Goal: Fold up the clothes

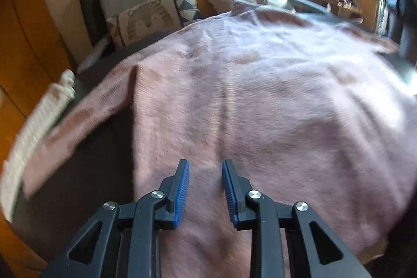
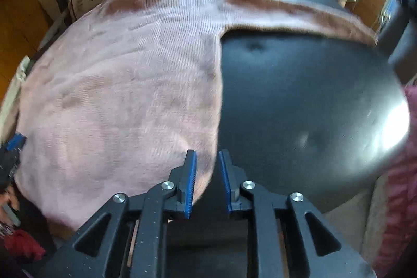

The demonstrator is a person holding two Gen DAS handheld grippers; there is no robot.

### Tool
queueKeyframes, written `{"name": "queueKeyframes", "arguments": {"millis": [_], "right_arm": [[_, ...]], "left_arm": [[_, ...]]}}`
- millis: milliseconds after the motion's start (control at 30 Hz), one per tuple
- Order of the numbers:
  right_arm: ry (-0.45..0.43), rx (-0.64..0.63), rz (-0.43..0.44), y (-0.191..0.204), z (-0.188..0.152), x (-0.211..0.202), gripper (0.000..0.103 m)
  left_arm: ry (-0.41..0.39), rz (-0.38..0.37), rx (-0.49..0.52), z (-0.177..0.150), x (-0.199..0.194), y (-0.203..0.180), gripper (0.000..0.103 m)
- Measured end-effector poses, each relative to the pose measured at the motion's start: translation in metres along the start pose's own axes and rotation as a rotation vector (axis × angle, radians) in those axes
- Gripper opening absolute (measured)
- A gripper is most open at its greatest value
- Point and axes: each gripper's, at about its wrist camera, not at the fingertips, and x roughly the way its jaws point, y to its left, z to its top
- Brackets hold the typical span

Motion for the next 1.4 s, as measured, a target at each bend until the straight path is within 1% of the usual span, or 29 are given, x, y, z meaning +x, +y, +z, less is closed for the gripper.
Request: {"name": "queueKeyframes", "arguments": {"millis": [33,100,133,167,200,300,333,400,533,633,700,733,833,933,1000,1100,1167,1200,1267,1300,1333,1400], "right_arm": [[0.001,0.015,0.008,-0.002,-0.005,0.000,0.020],[-0.002,0.021,0.011,0.001,-0.021,-0.011,0.020],[-0.004,0.022,0.012,0.002,-0.029,-0.017,0.020],[-0.006,0.035,0.047,0.002,-0.035,-0.019,0.020],[-0.010,0.031,0.062,0.005,-0.039,-0.019,0.020],[-0.024,0.006,0.089,0.014,-0.048,-0.018,0.020],[-0.029,-0.003,0.098,0.018,-0.052,-0.018,0.020],[-0.038,-0.020,0.116,0.024,-0.058,-0.017,0.020],[-0.049,-0.023,0.156,0.038,-0.057,-0.011,0.020],[-0.039,-0.045,0.192,0.050,-0.058,-0.009,0.020],[-0.030,-0.056,0.217,0.057,-0.059,-0.009,0.020],[-0.028,-0.055,0.227,0.058,-0.060,-0.010,0.020],[-0.022,-0.037,0.259,0.056,-0.063,-0.011,0.020],[-0.022,0.038,0.324,0.044,-0.065,-0.014,0.020],[-0.022,0.063,0.343,0.040,-0.066,-0.017,0.020],[-0.030,0.006,0.308,0.051,-0.068,-0.021,0.020],[-0.014,-0.027,0.287,0.063,-0.066,-0.017,0.020],[-0.005,-0.043,0.278,0.070,-0.064,-0.015,0.020],[0.031,-0.085,0.229,0.082,-0.064,-0.009,0.021],[0.028,-0.115,0.200,0.090,-0.063,-0.008,0.023],[0.021,-0.147,0.171,0.098,-0.063,-0.007,0.026],[0.030,-0.175,0.122,0.110,-0.060,-0.005,0.027]], "left_arm": [[-0.007,-0.024,0.004,-0.003,-0.005,-0.004,0.026],[-0.033,-0.032,0.050,-0.009,-0.015,-0.014,0.026],[-0.048,-0.022,0.068,-0.011,-0.020,-0.017,0.026],[-0.061,-0.033,0.057,-0.012,-0.025,-0.015,0.026],[-0.075,-0.043,0.045,-0.013,-0.030,-0.012,0.026],[-0.033,-0.078,-0.072,-0.014,-0.035,0.022,0.026],[0.019,-0.130,-0.139,-0.016,-0.032,0.042,0.026],[0.092,-0.199,-0.259,-0.025,-0.031,0.075,0.026],[0.116,-0.202,-0.266,-0.041,-0.037,0.096,0.026],[0.164,-0.279,-0.291,-0.055,-0.036,0.100,0.026],[0.198,-0.357,-0.296,-0.064,-0.032,0.094,0.026],[0.214,-0.360,-0.271,-0.069,-0.030,0.089,0.026],[0.180,-0.308,-0.182,-0.074,-0.035,0.076,0.026],[0.175,-0.341,-0.203,-0.076,-0.035,0.076,0.026],[0.166,-0.356,-0.209,-0.076,-0.034,0.073,0.026],[0.157,-0.341,-0.160,-0.074,-0.035,0.062,0.026],[0.151,-0.347,-0.101,-0.073,-0.037,0.049,0.026],[0.148,-0.321,-0.065,-0.074,-0.037,0.041,0.026],[0.142,-0.250,0.003,-0.075,-0.038,0.026,0.026],[0.140,-0.226,0.019,-0.076,-0.038,0.022,0.026],[0.139,-0.213,0.030,-0.076,-0.039,0.020,0.026],[0.139,-0.202,0.035,-0.077,-0.040,0.019,0.026]]}}
